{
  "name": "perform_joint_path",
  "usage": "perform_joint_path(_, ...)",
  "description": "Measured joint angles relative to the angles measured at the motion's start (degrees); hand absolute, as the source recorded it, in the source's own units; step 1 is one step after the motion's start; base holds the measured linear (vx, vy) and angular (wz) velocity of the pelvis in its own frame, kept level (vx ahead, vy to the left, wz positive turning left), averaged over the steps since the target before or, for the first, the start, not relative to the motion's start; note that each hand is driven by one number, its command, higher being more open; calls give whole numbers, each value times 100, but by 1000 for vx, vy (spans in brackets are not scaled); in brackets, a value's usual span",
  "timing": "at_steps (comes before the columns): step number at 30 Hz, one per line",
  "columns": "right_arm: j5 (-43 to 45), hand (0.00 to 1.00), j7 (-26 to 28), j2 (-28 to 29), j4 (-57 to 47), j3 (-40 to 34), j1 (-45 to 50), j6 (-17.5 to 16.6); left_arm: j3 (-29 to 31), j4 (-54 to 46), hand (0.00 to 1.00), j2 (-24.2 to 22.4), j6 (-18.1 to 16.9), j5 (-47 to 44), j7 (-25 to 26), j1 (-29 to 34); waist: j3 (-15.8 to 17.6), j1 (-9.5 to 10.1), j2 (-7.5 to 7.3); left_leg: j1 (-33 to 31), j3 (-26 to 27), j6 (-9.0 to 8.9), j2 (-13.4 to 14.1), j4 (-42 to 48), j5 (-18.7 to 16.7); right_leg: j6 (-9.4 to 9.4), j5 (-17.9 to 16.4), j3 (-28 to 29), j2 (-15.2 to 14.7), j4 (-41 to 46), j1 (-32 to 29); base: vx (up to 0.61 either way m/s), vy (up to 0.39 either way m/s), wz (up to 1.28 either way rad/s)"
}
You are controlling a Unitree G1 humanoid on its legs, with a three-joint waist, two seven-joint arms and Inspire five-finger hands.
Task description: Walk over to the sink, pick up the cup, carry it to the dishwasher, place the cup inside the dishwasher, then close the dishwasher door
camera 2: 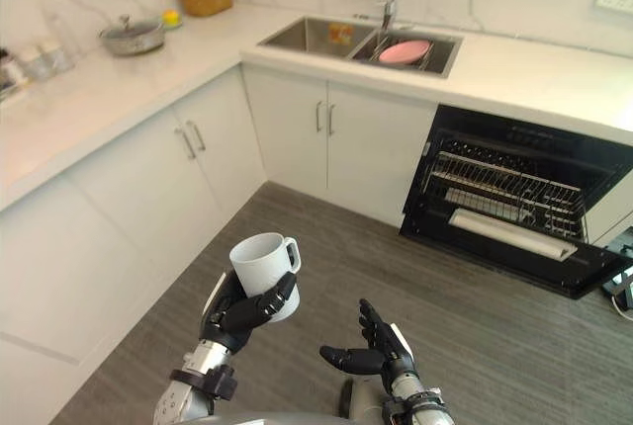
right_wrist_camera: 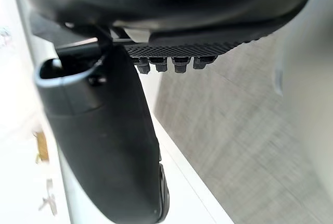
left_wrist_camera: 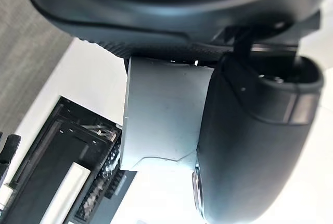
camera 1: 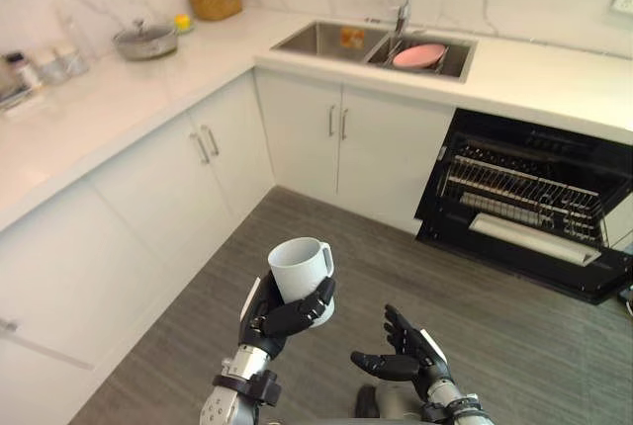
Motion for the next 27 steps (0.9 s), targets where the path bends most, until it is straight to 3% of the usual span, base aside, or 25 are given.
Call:
perform_joint_path(1,95,100,-14,-32,0,6,-30,0,-18,2,0,20,-33,42,-53,-10,-10,46,-55,-301,83,-5,-189,-570,-241,15,0,190,-40,-380,356,325,-18,-56)
perform_joint_path(3,111,100,-37,-62,1,15,-31,3,-18,-3,0,45,-62,42,-123,-32,-52,126,-121,-546,36,-48,-476,-1527,-277,108,9,389,-149,-645,590,390,41,-62)
perform_joint_path(4,111,100,-54,-104,7,26,-62,30,-4,-14,0,24,-79,40,-143,-63,-55,187,-130,-733,-173,-80,-718,-2428,-206,199,5,558,-218,-827,751,484,132,-77)
perform_joint_path(7,107,100,-110,-123,240,65,-232,49,100,-37,0,-48,-80,41,-149,-84,-57,305,-126,-959,-833,-196,-1048,-4077,541,518,-107,1003,-302,-949,988,471,208,-79)
perform_joint_path(8,105,100,-136,-117,331,79,-231,51,135,-35,0,-88,-76,39,-146,-80,-82,330,-107,-899,-930,-247,-1065,-4236,1190,656,-257,1203,-320,-935,1088,341,216,-75)
perform_joint_path(9,96,100,-138,-152,351,94,-199,52,149,-40,0,-125,-75,38,-145,-78,-165,371,-79,-860,-919,-26,-1109,-4204,1612,752,-363,1377,-316,-922,1107,521,349,-81)
perform_joint_path(10,95,100,-154,-81,414,196,-212,54,216,-53,0,-79,-64,37,-146,-99,-275,332,-213,-887,-728,55,-1208,-3951,1320,805,-446,1523,-474,-886,1098,438,301,-55)
perform_joint_path(12,92,100,-105,-38,415,295,-210,55,252,-61,0,-75,-60,44,-101,-176,-335,260,-328,-864,-510,199,-1324,-3654,910,835,-467,1721,-659,-742,1092,424,290,-42)
perform_joint_path(13,92,100,-96,-33,415,297,-205,56,239,-62,0,-66,-51,49,-89,-212,-334,244,-339,-800,-485,240,-1370,-3660,842,836,-466,1746,-710,-583,1049,369,266,-33)
perform_joint_path(15,78,100,-66,-13,415,296,-201,56,188,-158,0,-3,-27,45,-79,-274,-317,219,-376,-329,-350,410,-1587,-3920,703,948,-328,1755,-928,711,616,363,272,-25)
perform_joint_path(17,37,100,-51,29,424,301,-203,56,165,-277,0,76,-25,50,-68,-267,-295,198,-366,144,-300,454,-1644,-4267,631,959,-117,1644,-1014,1684,299,243,152,-24)
perform_joint_path(19,37,100,-29,68,433,394,-217,46,130,-379,0,147,-44,93,57,-266,-316,133,-337,618,-302,459,-1618,-4657,620,828,-404,1186,-1044,2334,-122,240,97,-11)
perform_joint_path(21,16,100,11,71,454,419,-316,21,115,-366,0,149,-74,127,146,-320,-309,100,-346,754,-293,432,-1527,-4774,617,790,-562,762,-1016,2004,-411,171,9,1)
perform_joint_path(23,-27,100,42,74,610,419,-449,-8,126,-280,0,194,-71,136,177,-404,-281,61,-315,800,-304,337,-1378,-4749,595,821,-458,383,-885,995,-490,157,-54,1)
perform_joint_path(25,-76,100,96,61,646,415,-476,-108,200,-252,0,377,-79,149,203,-466,-269,134,-603,949,-301,107,-1512,-4709,434,587,445,191,-825,-71,-431,191,-116,-27)
perform_joint_path(26,-76,100,75,-47,701,406,-551,-110,238,-86,0,332,-65,151,239,-486,-253,114,-413,996,-317,37,-1338,-4659,327,565,439,168,-673,-193,-295,179,-129,-25)
perform_joint_path(27,-71,100,65,-73,693,400,-568,-113,239,-32,0,315,-65,153,261,-491,-232,89,-356,997,-329,27,-1278,-4631,315,552,464,136,-611,-333,-220,129,-110,-15)
